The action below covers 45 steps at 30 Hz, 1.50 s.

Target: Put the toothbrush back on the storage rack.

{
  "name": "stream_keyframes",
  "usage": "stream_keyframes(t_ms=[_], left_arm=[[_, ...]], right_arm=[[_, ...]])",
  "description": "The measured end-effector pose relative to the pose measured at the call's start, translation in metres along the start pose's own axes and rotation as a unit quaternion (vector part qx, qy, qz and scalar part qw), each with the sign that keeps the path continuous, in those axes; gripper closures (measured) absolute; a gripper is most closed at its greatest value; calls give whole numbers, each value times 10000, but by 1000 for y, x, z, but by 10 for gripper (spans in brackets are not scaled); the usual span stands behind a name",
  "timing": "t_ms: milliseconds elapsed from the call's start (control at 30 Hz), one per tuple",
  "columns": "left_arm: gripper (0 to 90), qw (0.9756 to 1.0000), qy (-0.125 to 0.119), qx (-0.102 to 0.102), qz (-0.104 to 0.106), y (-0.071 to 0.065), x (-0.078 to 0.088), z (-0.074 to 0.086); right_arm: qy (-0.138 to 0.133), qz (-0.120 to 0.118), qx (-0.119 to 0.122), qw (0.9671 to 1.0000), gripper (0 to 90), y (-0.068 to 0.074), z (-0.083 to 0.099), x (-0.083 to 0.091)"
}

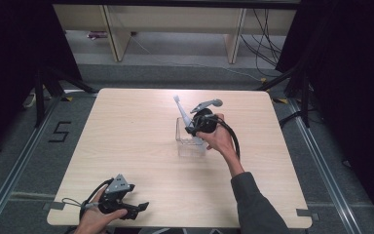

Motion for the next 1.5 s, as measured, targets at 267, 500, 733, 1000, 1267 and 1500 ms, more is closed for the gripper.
stream_keyframes(t_ms=[267, 500, 733, 1000, 1267, 1500], left_arm=[[151, 9999, 109, -116, -53, 2, 2, 0], [151, 10000, 5, 12, 8, 0, 0, 0], [151, 10000, 22, 9, -16, 0, 0, 0], [151, 10000, 44, 0, -22, 0, 0, 1], [151, 10000, 30, -6, -34, 0, 0, 0], [151, 10000, 21, 7, -37, 0, 0, 0]], right_arm=[[77, 16, -64, 9999, 665, 1, 0, -3], [177, -65, -76, 9998, 665, 2, 0, -3], [299, -34, -65, 9995, 664, 1, -1, -4], [337, -6, -144, 9993, 663, 0, -1, -5], [345, 16, -110, 9993, 661, 0, -1, -5], [280, -113, -55, 9995, 649, 1, -1, -5]])
Point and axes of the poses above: each handheld gripper's, and its own axes: x roughly backward along the jaws, z roughly out of its underside, y roughly to its left, the point moved 2 cm from there along -x, roughly forward along the jaws, and after that the axes turned 13 degrees about x, right-handed, at the moved point
